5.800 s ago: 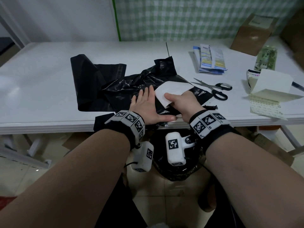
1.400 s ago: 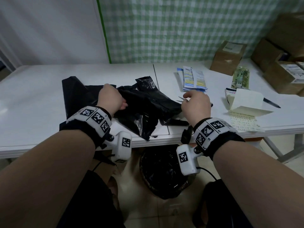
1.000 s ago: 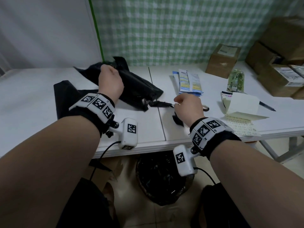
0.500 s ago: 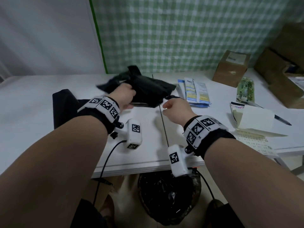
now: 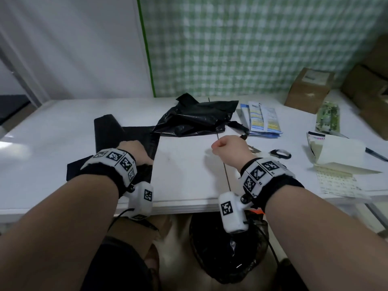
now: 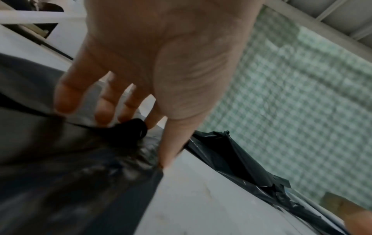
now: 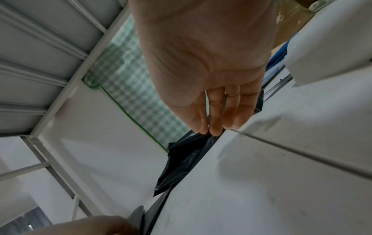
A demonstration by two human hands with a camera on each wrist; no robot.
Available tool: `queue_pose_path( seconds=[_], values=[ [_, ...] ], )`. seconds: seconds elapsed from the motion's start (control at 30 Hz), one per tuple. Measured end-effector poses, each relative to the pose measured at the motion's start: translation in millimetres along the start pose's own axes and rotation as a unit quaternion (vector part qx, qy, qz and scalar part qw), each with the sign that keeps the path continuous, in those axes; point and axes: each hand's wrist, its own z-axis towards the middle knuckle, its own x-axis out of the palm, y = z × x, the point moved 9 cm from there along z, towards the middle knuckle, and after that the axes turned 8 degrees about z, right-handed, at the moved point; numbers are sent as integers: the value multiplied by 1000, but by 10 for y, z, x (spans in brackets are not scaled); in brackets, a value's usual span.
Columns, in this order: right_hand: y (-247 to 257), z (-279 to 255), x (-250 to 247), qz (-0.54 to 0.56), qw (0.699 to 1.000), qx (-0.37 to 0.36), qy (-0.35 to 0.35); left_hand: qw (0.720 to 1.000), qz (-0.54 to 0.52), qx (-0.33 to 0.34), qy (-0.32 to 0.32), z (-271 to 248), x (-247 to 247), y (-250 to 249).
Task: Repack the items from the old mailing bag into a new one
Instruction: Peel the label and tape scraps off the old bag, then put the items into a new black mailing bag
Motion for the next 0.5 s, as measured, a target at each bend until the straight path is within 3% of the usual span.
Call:
queue_pose_path(
  seconds=[0.13,0.2,0.27,0.33,0.4,0.5],
  values=[
    [83,-106,18,36,999,-12,1,999,30,0,-31,-89,15,88],
    [108,-151,18,59,998,-15,5,996,-19,-19,-91,-128,-108,166],
    [129,-192,-4,74,997,-15,8,970,-135,-58,-192,-225,-353,305],
    [143,-232,-37,99,995,-10,7,925,-247,-82,-278,-425,-602,402],
    [163,-281,-62,144,990,-7,8,893,-300,-67,-329,-634,-850,342],
    [199,-401,-61,236,971,7,25,882,-317,9,-350,-858,-1084,15]
  ],
)
